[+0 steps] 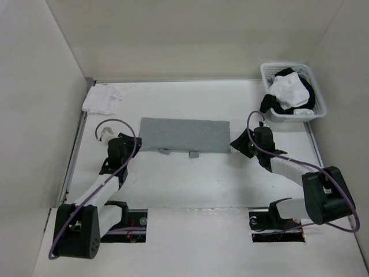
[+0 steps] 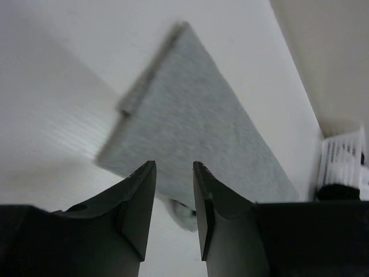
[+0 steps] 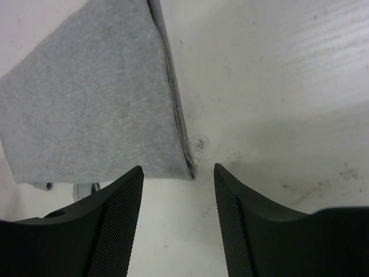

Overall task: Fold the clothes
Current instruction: Fold the tank top

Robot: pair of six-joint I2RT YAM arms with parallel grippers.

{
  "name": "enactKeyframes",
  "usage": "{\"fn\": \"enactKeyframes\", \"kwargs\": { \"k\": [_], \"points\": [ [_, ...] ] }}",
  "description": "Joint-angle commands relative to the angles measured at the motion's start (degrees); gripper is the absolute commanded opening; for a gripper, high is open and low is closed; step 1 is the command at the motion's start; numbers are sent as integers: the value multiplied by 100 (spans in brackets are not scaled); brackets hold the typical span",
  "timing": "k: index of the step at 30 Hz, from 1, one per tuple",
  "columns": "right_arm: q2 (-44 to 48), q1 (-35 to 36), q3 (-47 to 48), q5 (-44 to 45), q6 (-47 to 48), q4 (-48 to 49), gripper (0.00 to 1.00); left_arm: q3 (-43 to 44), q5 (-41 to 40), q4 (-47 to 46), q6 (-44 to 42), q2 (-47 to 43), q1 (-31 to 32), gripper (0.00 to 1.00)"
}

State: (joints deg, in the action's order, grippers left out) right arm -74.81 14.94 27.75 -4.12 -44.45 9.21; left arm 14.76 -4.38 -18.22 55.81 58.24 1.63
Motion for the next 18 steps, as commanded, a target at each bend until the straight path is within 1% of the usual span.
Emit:
{"fn": "enactKeyframes", "kwargs": {
  "k": [1,3,4,7,8,9,15,16,17,18],
  "points": [
    [-445,-101,529,-159,24,529,57,859,-535,-173,-166,221,1217,30],
    [-814,-153,740,-343,41,564,56,1255,-852,-252,-368,678,1991,30],
    [-990,-180,828,-413,33,564,55,1405,-941,-322,-456,889,2256,30],
    [-1474,-189,1030,-589,-2,652,52,1634,-951,-551,-571,1321,2706,30],
    [-1606,-189,1083,-660,-20,678,50,1644,-924,-603,-606,1383,2768,30],
    [-1807,-189,1179,-756,-64,704,46,1635,-907,-621,-624,1401,2803,30],
    [-2187,-163,1496,-871,-257,635,41,1302,-757,-630,-738,1094,2812,29],
    [-2283,-110,1566,-897,-301,608,39,1257,-740,-630,-747,1032,2812,28],
    [-2415,-14,1628,-889,-397,625,33,1213,-713,-630,-747,962,2812,28],
    [-2529,22,1663,-863,-485,669,24,1187,-678,-630,-738,909,2812,28]
  ]
}}
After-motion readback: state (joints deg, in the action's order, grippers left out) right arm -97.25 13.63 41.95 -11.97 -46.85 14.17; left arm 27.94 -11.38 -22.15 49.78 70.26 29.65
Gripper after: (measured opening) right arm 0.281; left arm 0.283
